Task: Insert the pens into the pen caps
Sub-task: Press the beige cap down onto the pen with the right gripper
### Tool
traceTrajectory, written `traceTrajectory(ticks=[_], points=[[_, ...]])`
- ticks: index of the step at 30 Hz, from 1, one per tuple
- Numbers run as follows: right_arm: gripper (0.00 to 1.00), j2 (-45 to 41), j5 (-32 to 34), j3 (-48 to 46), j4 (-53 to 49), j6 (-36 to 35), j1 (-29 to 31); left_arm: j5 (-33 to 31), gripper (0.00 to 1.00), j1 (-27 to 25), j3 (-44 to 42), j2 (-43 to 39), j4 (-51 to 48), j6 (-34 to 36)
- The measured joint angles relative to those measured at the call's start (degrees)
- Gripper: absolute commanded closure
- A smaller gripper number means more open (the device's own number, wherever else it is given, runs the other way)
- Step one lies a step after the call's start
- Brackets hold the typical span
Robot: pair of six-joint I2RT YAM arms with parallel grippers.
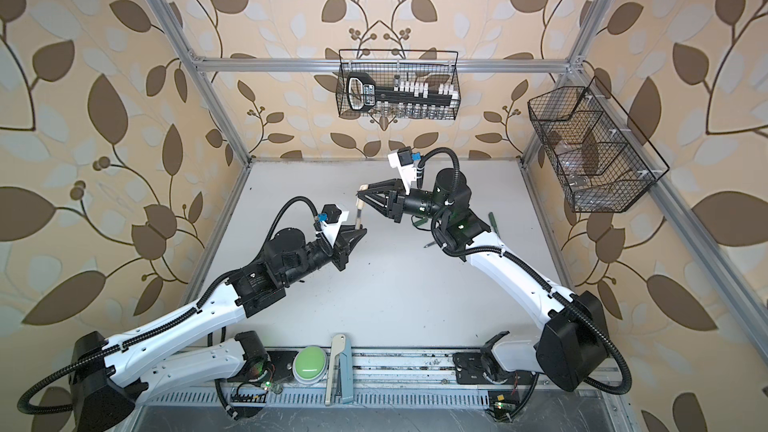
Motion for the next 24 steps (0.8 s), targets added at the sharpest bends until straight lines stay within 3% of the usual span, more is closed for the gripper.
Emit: traceTrajectory(ticks=[11,19,24], points=[[0.97,0.0,-1.0,0.1,-1.3,-0.7,0.1,-0.1,1.00,0.0,0.0,0.4,-0.2,-0.1],[0.97,-1.5,-0.1,0.1,-4.5,-4.9,0.7,0.0,1.00,0.0,0.0,0.4,-0.1,-0.2],[0.94,-3.1,4.8,0.1,-9.8,-11.7,3.2,0.1,1.00,0.0,0.0,0.3,-0.1,-0.2]])
